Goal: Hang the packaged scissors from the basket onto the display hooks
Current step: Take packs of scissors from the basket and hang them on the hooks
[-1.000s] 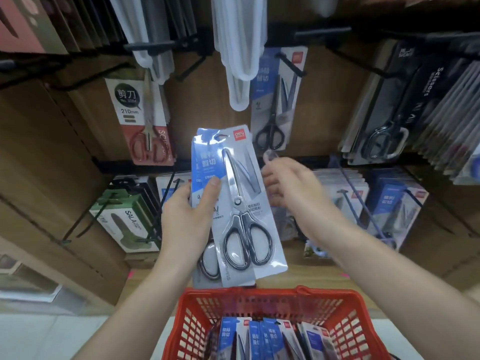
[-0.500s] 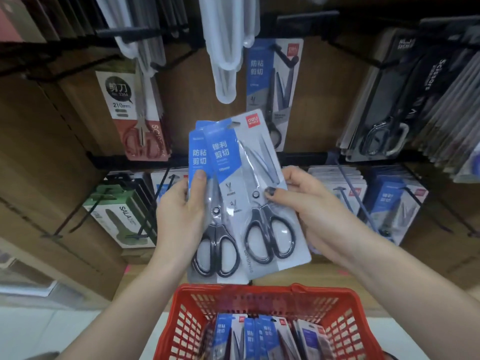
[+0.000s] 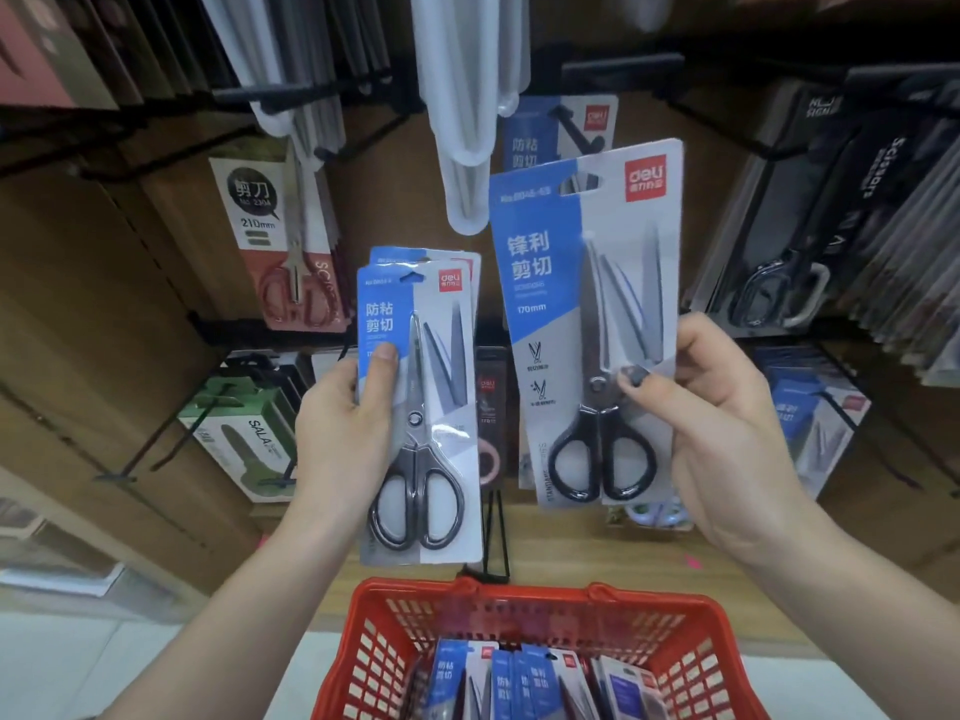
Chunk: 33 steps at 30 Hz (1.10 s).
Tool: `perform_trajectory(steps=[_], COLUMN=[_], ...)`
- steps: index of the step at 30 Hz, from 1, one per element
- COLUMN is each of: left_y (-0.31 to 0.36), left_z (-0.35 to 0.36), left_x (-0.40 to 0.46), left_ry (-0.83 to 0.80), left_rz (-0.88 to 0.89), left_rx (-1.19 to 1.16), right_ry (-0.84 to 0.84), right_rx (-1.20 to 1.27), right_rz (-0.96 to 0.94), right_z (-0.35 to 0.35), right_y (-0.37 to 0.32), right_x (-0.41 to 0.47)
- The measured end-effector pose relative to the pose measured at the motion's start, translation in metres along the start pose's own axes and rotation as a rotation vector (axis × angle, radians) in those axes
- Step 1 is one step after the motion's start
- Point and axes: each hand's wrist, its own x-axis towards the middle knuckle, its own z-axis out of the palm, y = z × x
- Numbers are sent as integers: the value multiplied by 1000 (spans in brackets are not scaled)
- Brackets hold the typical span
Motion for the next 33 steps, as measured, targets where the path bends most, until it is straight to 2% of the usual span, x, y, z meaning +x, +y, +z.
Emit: perform_trajectory(steps=[6, 12, 25, 33], left_y=[3, 6, 5, 5], left_z=[1, 2, 5, 6], left_x=[-4, -8, -9, -14], left_ry=[-24, -43, -25, -51], left_rz=[3, 8, -6, 11], left_rx=[8, 31, 9, -22], right_ry=[68, 140, 322, 262], right_rx=[55, -92, -217, -222], right_rz=[-20, -48, 331, 405], right_z=[14, 19, 6, 2], right_y=[3, 1, 39, 51], right_x=[-3, 3, 88, 124])
